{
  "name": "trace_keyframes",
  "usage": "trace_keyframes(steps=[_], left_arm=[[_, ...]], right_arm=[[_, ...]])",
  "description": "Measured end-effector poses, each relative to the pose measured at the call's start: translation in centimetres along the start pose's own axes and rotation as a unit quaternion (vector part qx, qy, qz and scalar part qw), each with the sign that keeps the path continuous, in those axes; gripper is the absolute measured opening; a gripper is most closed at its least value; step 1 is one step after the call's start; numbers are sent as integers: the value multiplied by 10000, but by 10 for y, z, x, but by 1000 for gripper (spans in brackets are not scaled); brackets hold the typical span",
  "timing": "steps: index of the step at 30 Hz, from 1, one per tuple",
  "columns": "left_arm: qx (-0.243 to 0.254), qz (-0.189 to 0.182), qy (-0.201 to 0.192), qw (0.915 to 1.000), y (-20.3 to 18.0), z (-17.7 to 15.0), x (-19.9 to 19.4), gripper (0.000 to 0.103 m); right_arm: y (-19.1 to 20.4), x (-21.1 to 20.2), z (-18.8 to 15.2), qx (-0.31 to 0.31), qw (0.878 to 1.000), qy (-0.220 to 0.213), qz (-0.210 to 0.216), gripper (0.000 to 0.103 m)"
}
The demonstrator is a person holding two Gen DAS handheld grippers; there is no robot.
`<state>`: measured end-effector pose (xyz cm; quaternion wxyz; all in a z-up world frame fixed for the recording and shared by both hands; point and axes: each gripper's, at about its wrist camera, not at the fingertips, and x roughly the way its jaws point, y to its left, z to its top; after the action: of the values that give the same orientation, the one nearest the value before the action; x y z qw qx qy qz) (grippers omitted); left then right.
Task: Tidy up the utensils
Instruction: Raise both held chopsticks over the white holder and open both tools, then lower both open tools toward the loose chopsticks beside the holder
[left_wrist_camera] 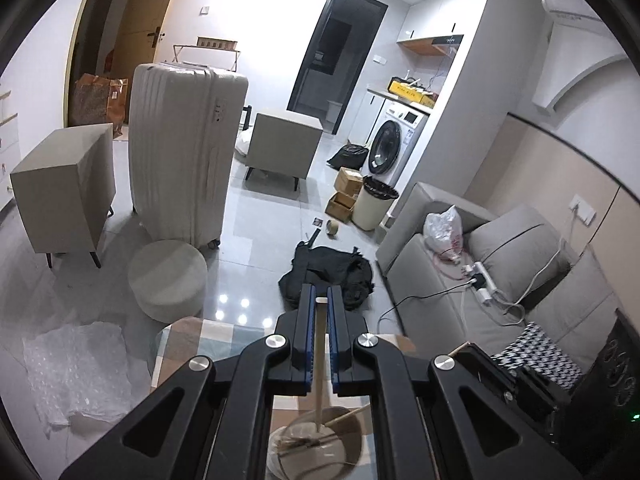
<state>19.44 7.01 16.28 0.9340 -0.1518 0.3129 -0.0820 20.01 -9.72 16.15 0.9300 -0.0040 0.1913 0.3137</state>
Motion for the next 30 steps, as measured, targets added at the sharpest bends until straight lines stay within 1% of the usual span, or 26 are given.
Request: trace_keyframes(steps=[2, 3, 8, 10, 11, 12, 13, 14, 15, 16, 17, 18, 20, 21, 22, 24, 25, 28, 30], left_arm=[[-9, -19, 6, 10000, 4, -9, 7, 1], [-39, -41, 73, 10000, 6, -16, 12, 1], [64, 86, 282, 9995, 4, -30, 21, 1], [13, 53, 476, 9989, 6, -33, 23, 1], [-7, 49, 571, 9984, 7, -33, 25, 1], [16, 52, 705, 9975, 7, -34, 26, 2], [47, 77, 777, 9969, 6, -33, 27, 2], [80, 111, 832, 9964, 5, -33, 27, 3], [123, 127, 910, 9957, 4, -33, 25, 10], [147, 111, 946, 9953, 3, -32, 23, 14], [166, 108, 947, 9953, 2, -31, 20, 22], [190, 135, 928, 9954, 2, -31, 17, 32], [254, 171, 877, 9957, 1, -31, 6, 43], [296, 229, 844, 9957, 0, -32, -1, 47], [337, 258, 818, 9957, 0, -34, -5, 48], [425, 309, 806, 9954, -3, -38, -15, 56], [462, 339, 814, 9950, -4, -41, -21, 58], [448, 365, 766, 9954, -6, -54, -39, 63], [437, 400, 765, 9953, -7, -63, -48, 72]], right_arm=[[0, 8, -8, -66, 9999, 101, 11, 2], [0, 11, -12, -93, 9998, 158, 26, 2], [0, 31, -40, -192, 9983, 528, 125, 2], [-2, 37, -49, -34, 9973, 680, 287, 3], [-3, 39, -50, 31, 9969, 727, 308, 5], [-6, 41, -52, 94, 9966, 756, 313, 5], [-7, 40, -55, 191, 9961, 779, 371, 5], [-8, 40, -55, 252, 9958, 798, 385, 8], [-10, 39, -56, 303, 9955, 815, 376, 13], [-11, 36, -57, 361, 9952, 836, 347, 15], [-13, 34, -57, 407, 9949, 858, 325, 19], [-15, 30, -57, 458, 9947, 875, 294, 25], [-19, 21, -58, 596, 9944, 846, 193, 33], [-19, 15, -59, 648, 9944, 823, 137, 35], [-21, 5, -62, 697, 9943, 802, 31, 37], [-23, -9, -68, 787, 9935, 815, -57, 45], [-22, -13, -69, 817, 9931, 839, -91, 46], [-19, -36, -81, 934, 9911, 913, -242, 55], [-18, -49, -90, 984, 9897, 984, -340, 62]])
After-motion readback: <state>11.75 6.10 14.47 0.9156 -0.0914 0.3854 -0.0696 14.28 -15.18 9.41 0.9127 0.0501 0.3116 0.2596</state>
